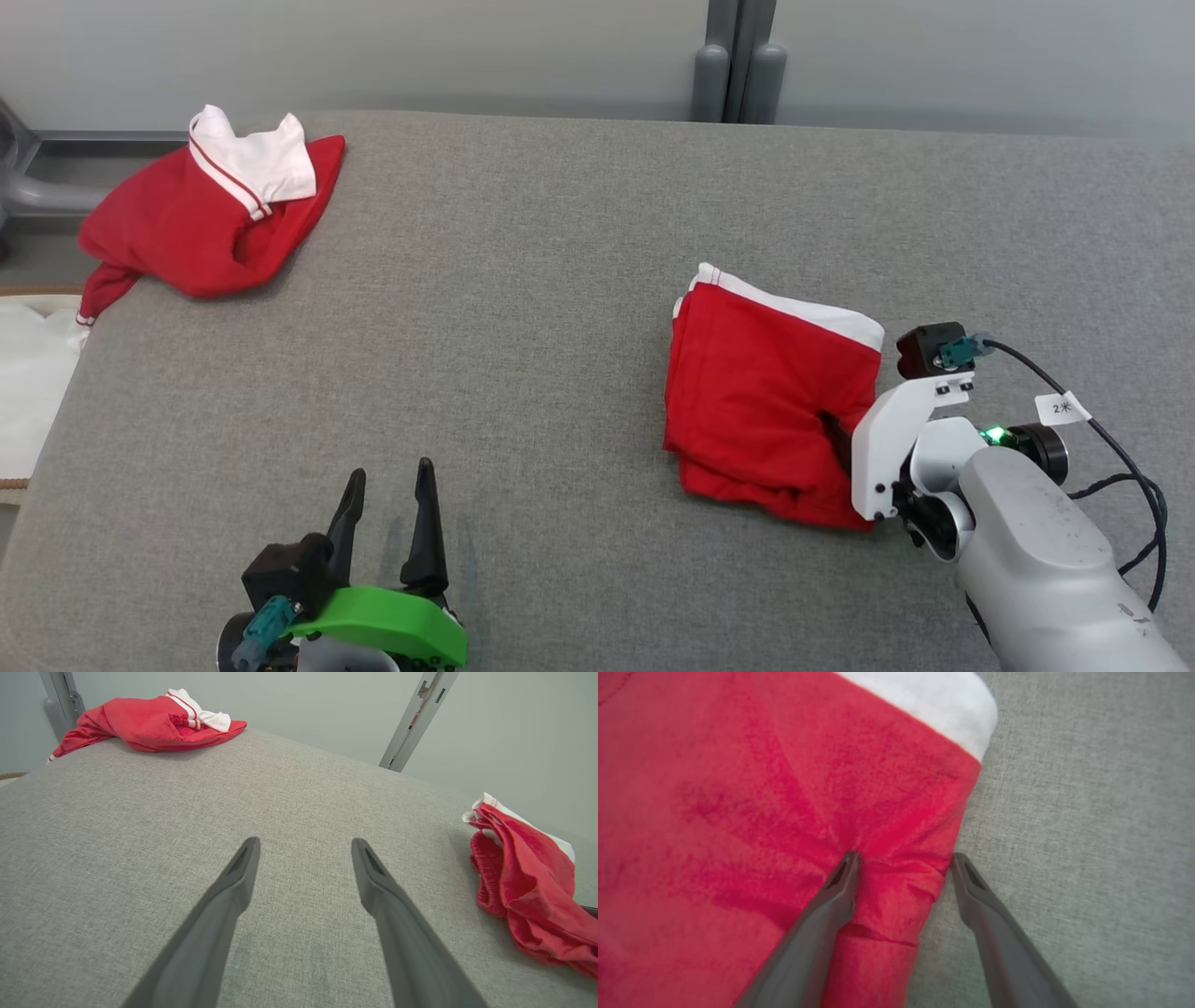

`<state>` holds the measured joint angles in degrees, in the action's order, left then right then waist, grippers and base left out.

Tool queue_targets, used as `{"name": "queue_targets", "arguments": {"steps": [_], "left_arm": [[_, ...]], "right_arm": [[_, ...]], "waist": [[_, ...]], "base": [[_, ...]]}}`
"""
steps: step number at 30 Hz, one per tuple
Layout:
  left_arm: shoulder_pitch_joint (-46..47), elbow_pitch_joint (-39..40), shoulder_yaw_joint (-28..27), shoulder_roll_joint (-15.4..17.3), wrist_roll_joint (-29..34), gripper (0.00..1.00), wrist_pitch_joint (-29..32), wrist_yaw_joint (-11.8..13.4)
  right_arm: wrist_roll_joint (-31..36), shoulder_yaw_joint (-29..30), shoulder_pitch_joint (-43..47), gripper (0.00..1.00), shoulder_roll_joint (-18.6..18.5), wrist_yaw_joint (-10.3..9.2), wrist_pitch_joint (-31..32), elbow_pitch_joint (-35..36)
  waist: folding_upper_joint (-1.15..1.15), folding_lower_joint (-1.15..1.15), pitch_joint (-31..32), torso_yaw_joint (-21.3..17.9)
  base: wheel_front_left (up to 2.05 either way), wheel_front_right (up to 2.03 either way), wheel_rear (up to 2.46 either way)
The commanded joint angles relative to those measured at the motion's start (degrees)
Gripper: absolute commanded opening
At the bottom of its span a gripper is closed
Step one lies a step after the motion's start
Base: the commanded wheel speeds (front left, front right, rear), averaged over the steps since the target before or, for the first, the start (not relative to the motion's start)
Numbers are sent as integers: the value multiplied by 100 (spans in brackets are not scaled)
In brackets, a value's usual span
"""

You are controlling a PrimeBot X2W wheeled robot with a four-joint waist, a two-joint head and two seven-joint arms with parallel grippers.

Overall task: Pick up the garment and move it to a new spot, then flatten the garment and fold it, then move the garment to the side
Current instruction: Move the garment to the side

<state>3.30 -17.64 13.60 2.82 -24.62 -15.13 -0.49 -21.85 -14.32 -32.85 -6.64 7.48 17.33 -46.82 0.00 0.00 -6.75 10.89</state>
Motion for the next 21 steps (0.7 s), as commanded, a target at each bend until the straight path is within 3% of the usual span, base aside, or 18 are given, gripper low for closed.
{"name": "queue_targets", "arguments": {"steps": [1, 2, 12, 21], "left_arm": [[99, -13, 1, 14, 31, 100, -1, -11], [110, -15, 0, 14, 40, 100, -1, -15], [173, 32, 22, 14, 124, 100, -1, -50], [359, 242, 126, 14, 9, 100, -1, -119]], "right_arm": [[-47, -96, 61, 19, 28, 1, 47, -127], [-88, -125, 48, 0, 33, 1, 25, -144], [-209, -288, -313, 0, -163, -4, -600, -111], [-154, -488, -605, 0, -751, -3, -797, 184]], "waist": [[0, 0, -26, -17], [0, 0, -39, -28], [0, 0, -129, -356], [0, 0, -308, -1180]], "base": [[0, 0, 0], [0, 0, 0], [0, 0, 0], [0, 0, 0]]}}
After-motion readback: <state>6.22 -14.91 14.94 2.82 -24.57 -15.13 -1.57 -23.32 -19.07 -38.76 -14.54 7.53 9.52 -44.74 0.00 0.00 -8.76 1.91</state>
